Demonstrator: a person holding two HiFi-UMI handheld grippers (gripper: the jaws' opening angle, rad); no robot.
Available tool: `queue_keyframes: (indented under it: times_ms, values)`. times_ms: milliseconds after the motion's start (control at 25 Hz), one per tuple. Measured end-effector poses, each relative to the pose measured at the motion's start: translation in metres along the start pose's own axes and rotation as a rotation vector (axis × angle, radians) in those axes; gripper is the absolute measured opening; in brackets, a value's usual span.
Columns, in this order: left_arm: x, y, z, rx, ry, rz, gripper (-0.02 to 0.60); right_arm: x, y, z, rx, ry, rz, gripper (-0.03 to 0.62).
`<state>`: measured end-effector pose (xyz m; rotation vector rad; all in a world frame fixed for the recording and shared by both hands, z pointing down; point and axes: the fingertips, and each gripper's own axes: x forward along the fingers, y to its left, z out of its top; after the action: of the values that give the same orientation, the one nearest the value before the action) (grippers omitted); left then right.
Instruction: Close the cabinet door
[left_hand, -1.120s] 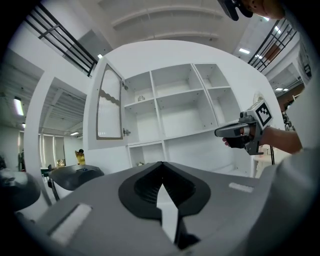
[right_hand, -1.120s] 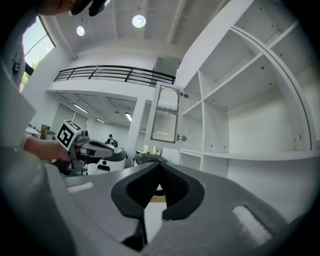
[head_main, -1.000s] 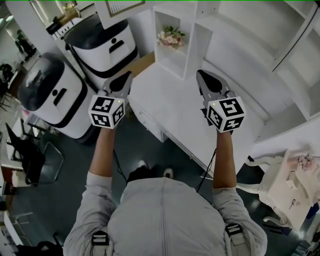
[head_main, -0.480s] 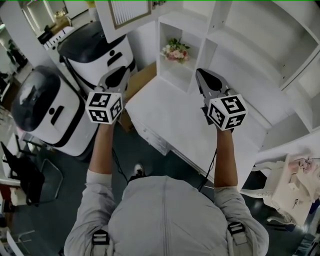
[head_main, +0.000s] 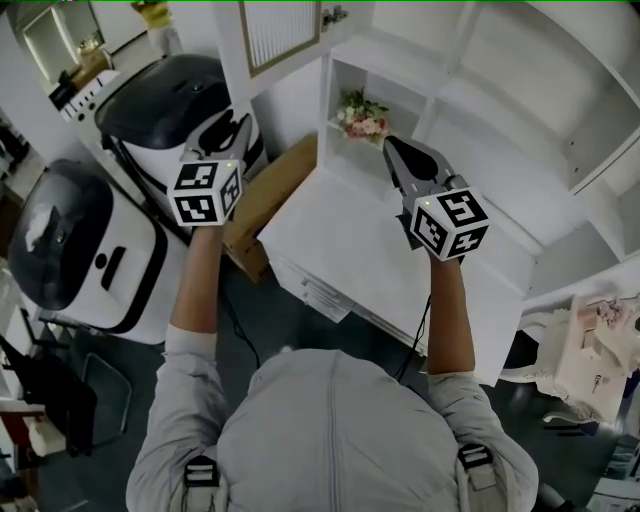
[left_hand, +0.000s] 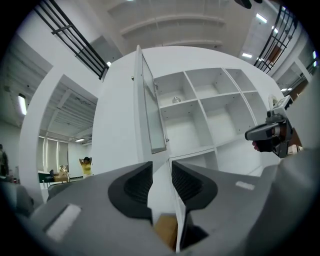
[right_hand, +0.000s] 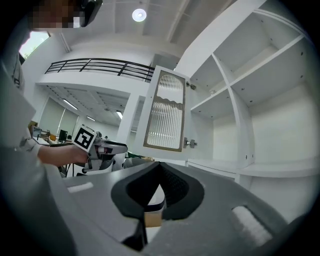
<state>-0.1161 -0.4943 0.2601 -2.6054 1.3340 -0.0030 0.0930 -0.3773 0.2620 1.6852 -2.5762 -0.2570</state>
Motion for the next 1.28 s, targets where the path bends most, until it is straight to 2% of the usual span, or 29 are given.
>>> queue_keyframes:
  times_ms: [240, 520, 760, 1000, 1280]
  values:
    - [0.025, 0.026, -0.004, -0.044, -0.012, -0.039, 0.147, 0.014, 0.010, -0.007, 0.013, 0.026, -0.049, 0.002]
    - [0.041, 0.030, -0.008, -0.064, -0.020, -0.080, 0.142, 0.007, 0.008, -0.010, 0.040, 0.025, -0.107, 0.002]
    - [0.044, 0.030, -0.009, -0.082, -0.027, -0.045, 0.092, -0.003, -0.003, -0.017, 0.055, 0.029, -0.109, 0.002]
    - [0.039, 0.009, -0.003, -0.116, -0.030, -0.041, 0.085, -0.017, -0.026, -0.010, 0.062, 0.013, -0.092, 0.002]
    - [0.034, -0.045, 0.005, -0.111, -0.061, -0.058, 0.077, -0.031, -0.046, -0.007, 0.063, -0.001, -0.076, 0.002]
